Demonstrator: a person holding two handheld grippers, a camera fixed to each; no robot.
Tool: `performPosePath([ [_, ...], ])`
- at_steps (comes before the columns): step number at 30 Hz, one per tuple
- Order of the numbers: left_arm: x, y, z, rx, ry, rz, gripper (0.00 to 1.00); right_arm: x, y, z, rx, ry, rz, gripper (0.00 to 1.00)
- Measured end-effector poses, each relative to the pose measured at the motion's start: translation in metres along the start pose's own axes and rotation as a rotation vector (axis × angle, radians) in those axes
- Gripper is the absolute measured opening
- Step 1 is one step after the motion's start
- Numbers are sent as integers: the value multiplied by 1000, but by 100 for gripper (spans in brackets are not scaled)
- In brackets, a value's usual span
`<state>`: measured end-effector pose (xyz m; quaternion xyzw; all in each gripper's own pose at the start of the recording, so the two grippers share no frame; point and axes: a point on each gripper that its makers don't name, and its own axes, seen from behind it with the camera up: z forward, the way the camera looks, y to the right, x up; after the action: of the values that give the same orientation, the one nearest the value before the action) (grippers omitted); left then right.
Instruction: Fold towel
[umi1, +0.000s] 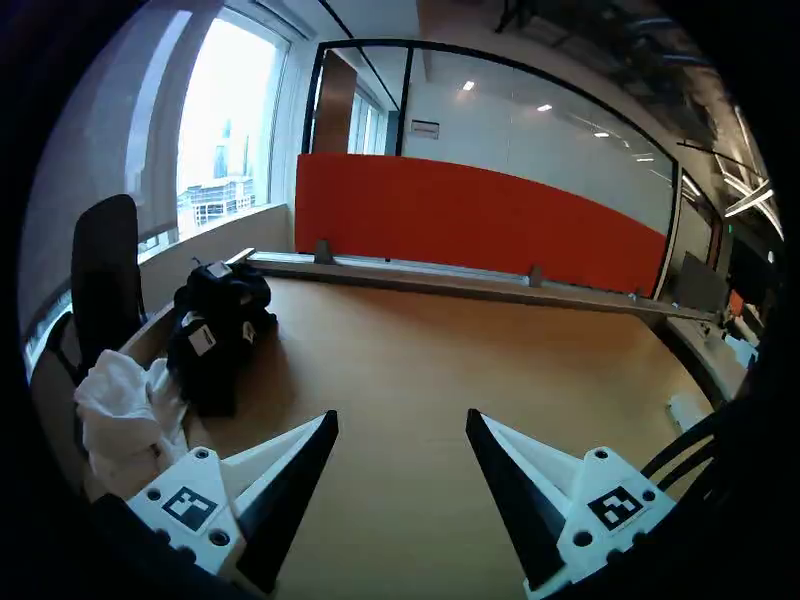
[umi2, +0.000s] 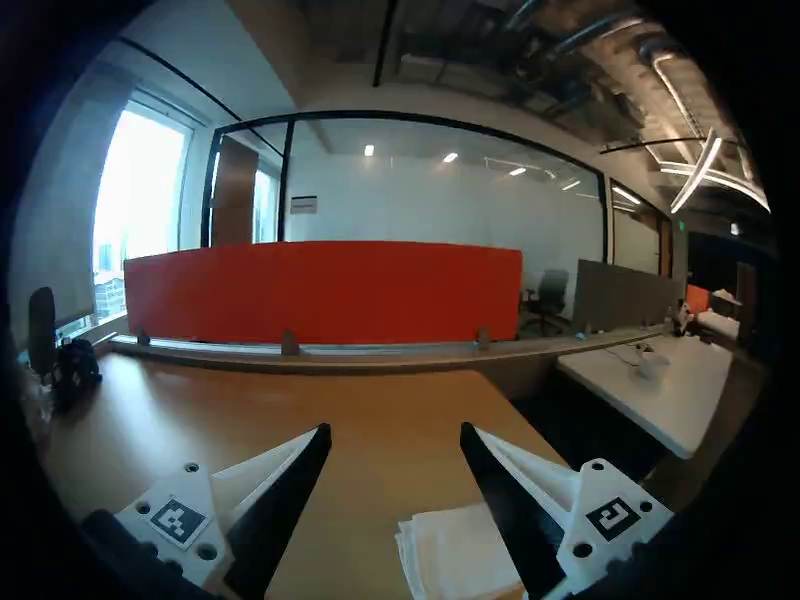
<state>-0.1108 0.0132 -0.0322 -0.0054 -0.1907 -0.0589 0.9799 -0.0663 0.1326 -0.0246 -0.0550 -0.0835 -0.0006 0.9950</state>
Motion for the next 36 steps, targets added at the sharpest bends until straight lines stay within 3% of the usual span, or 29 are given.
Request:
performPosePath([
  [12,54,2,2,-8,156,52,95,40,-52,-5,53,59,-16,100],
  [21,72,6,4,-20,206,60,95,61,-90,-6,80,101,17,100],
  [30,93,4,5,-25,260,52,95,78,-139,-6,109,125,19,99],
  [36,99,2,8,-24,277,47,95,76,-157,-5,121,120,8,100],
])
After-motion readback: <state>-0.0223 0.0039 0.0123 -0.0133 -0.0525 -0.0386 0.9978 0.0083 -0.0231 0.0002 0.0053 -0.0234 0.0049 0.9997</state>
